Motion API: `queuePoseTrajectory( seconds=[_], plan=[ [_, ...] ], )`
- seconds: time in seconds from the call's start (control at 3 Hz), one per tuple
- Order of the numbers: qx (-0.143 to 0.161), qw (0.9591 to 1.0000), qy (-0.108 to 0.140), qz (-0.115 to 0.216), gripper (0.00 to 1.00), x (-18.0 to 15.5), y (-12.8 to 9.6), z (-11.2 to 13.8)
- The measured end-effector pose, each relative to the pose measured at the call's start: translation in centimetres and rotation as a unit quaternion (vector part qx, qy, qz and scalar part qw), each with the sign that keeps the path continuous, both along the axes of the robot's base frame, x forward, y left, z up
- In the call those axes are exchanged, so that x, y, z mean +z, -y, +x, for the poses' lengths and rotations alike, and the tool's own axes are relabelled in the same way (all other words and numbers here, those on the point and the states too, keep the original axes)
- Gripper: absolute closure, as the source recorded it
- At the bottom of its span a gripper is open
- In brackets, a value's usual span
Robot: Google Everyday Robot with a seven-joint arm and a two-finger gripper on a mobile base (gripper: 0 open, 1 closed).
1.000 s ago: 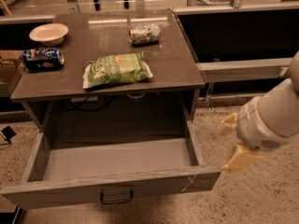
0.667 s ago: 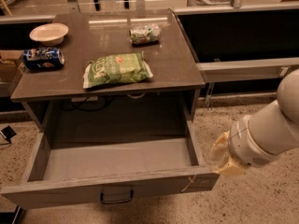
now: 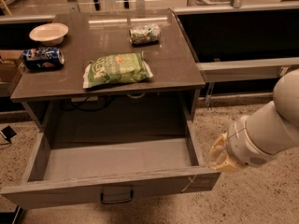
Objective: Close top drawer
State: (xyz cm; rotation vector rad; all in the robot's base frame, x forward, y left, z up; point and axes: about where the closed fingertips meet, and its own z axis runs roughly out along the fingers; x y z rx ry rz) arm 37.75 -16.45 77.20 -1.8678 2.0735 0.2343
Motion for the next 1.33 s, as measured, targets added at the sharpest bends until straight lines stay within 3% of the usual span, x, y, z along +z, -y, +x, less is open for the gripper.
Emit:
queuePoseTrajectory(
  seconds=[0.67,1.0,1.33],
  plan=[
    [-0.009,0.9999,0.005,-0.013,1.00,-9.7,-4.5,-1.1],
    [0.000,0.9997,0.019,-0.015,1.00,-13.2,-6.5,-2.0],
    [0.006,0.9995,0.025,-0.016,1.00,-14.7,-7.4,-2.3]
  ],
)
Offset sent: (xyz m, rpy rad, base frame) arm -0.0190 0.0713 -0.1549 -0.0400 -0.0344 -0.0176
